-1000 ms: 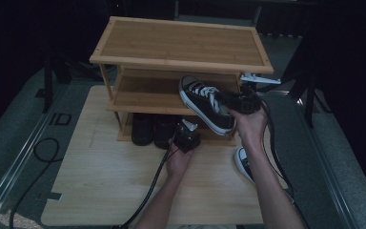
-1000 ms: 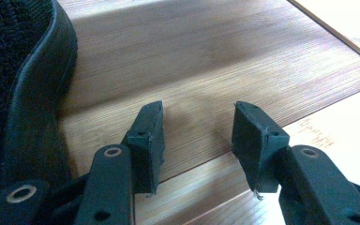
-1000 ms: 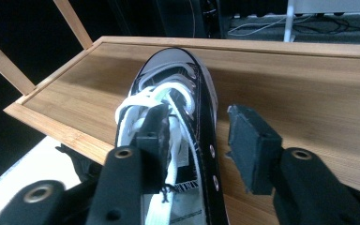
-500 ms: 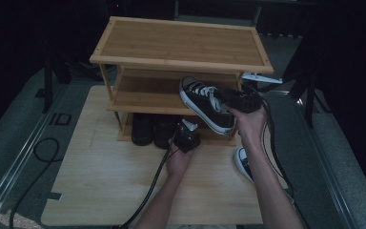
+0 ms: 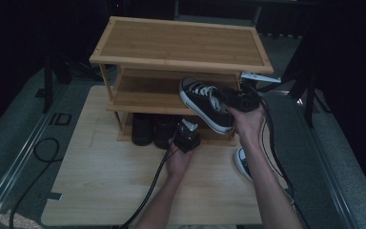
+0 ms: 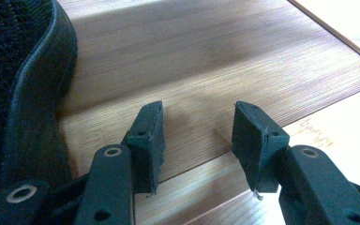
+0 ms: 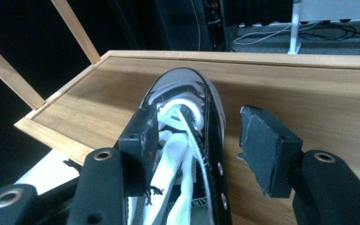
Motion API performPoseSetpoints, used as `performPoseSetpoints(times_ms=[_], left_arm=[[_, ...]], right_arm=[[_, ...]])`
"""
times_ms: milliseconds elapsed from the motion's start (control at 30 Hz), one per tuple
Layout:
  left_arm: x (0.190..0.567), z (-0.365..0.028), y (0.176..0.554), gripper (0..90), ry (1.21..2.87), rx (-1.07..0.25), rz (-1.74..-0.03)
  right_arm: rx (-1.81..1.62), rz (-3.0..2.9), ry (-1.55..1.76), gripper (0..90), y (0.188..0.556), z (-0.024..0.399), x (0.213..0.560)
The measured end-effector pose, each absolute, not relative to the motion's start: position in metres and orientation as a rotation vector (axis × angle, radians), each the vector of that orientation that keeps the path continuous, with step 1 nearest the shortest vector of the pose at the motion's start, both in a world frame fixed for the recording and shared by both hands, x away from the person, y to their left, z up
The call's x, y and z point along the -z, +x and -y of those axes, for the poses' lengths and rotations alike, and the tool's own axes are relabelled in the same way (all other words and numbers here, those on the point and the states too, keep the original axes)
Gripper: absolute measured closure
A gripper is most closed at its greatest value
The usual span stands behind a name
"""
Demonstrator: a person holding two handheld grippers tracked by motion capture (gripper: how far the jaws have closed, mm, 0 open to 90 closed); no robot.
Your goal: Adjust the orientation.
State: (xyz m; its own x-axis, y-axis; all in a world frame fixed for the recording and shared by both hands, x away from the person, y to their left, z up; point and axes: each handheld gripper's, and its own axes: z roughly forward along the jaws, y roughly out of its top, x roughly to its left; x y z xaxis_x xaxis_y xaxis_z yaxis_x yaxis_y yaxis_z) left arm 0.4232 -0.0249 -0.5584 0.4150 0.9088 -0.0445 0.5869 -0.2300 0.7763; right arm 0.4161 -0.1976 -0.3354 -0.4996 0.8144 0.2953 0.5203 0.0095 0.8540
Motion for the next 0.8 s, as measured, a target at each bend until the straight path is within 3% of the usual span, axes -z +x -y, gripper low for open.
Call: performPoseSetpoints(times_ms=[800], left_arm=[[0.5584, 0.0248, 0.4232, 54.2, 1.933, -0.553, -1.27]], right_arm=[[-1.561, -2.035, 1.448, 50.0, 0.4179, 0.1965, 0.331]])
